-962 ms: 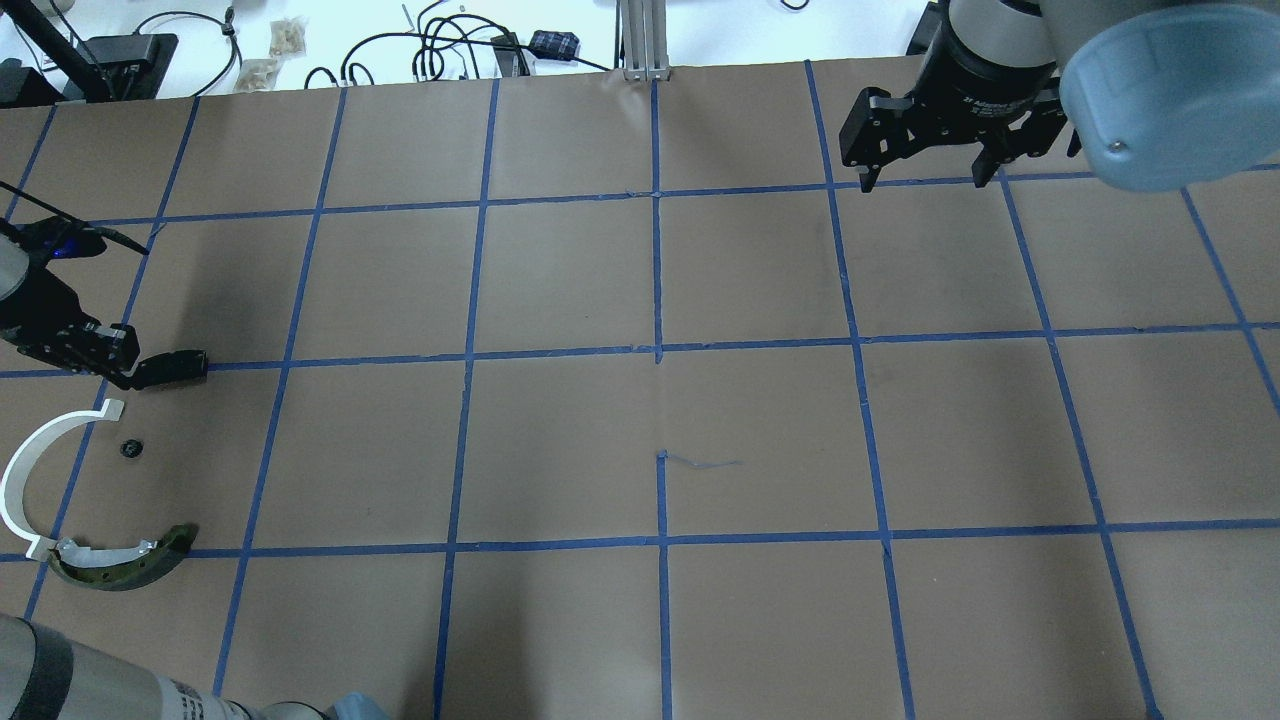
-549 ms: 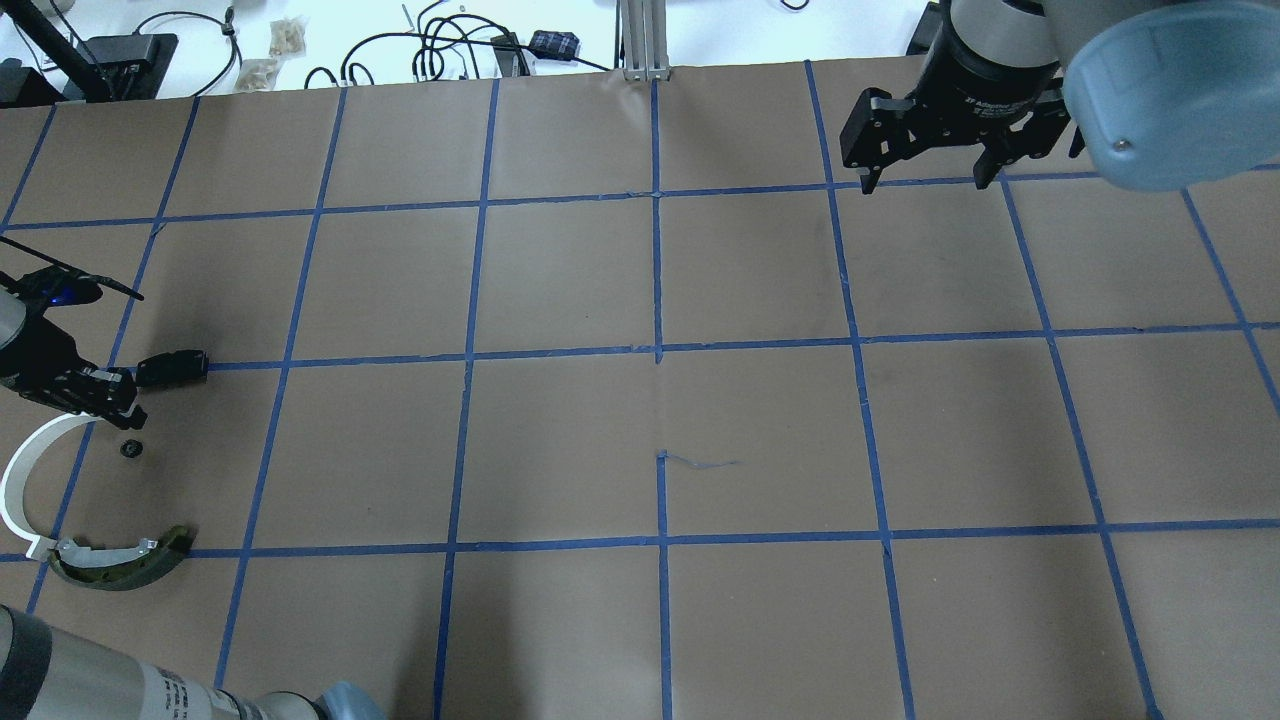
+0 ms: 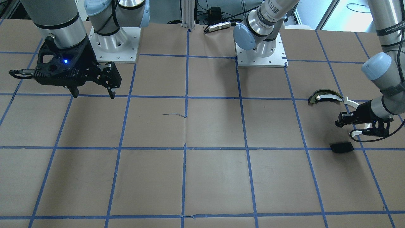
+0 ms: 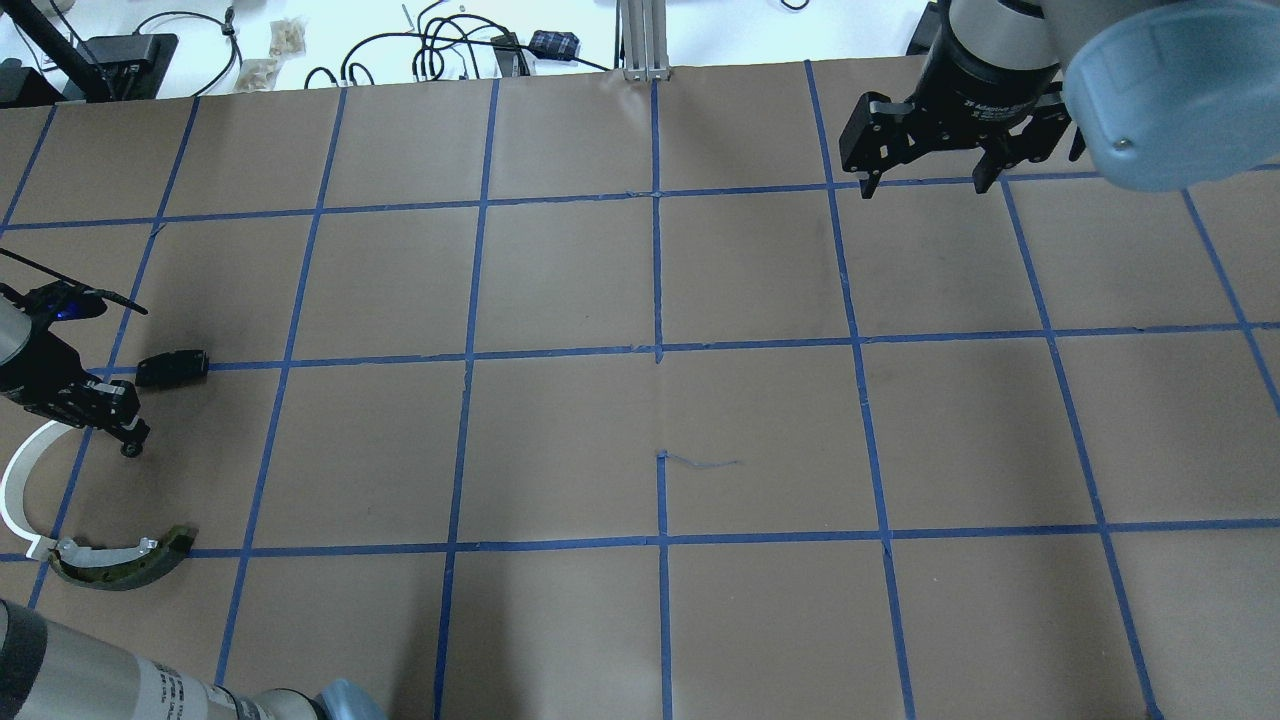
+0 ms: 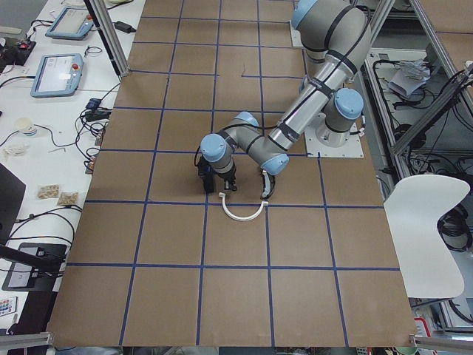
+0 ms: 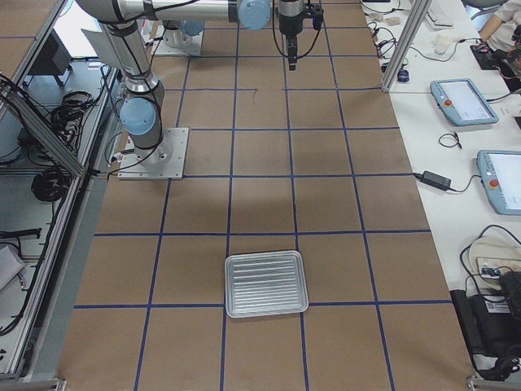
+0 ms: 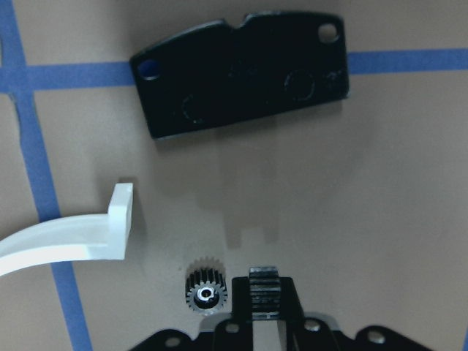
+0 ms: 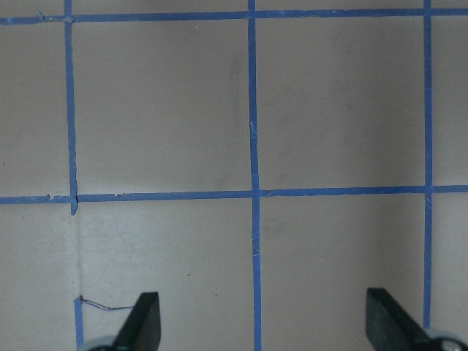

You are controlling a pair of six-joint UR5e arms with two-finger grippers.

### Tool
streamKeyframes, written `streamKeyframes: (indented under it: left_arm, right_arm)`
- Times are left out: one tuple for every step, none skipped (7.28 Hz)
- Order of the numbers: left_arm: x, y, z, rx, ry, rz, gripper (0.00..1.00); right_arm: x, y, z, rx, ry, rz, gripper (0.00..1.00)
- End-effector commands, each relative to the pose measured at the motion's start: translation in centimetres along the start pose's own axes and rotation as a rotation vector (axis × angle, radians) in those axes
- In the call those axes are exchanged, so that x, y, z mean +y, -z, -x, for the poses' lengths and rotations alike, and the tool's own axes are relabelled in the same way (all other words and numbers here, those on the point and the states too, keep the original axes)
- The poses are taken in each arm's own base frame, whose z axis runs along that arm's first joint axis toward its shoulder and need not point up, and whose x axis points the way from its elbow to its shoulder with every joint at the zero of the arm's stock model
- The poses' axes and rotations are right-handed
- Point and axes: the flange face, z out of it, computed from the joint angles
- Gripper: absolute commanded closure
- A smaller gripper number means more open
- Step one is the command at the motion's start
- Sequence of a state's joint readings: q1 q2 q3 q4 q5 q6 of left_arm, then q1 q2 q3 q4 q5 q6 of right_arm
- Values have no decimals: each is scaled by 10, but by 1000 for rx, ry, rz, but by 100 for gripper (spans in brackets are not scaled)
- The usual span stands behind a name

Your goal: Place bearing gear from tray to pile

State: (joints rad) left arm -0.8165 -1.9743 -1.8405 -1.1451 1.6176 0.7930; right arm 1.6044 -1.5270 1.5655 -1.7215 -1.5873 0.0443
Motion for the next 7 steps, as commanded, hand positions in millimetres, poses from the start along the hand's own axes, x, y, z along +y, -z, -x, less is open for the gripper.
streamKeyframes:
  left_arm:
    - [2,-5,0,5,3,16,68]
    - [4,-6,0,0,1,30,29]
    - [6,-7,1,-4,0,47,9]
    - [5,-4,2,-10,2,44,3]
    - [5,9,-7,-4,0,55,0]
    - [0,39,-17,-11,28,53,0]
    - [-13,89,-37,-41,10,37,0]
  right_arm:
    - [0,0,1,2,1,-3,0]
    - [0,-1,1,2,3,0,0]
    - [1,-2,1,2,3,3,0]
    - [1,-2,1,2,3,3,0]
    - [1,-2,2,0,3,3,0]
    - [0,1,1,1,4,-3,0]
    - [1,1,1,1,4,-3,0]
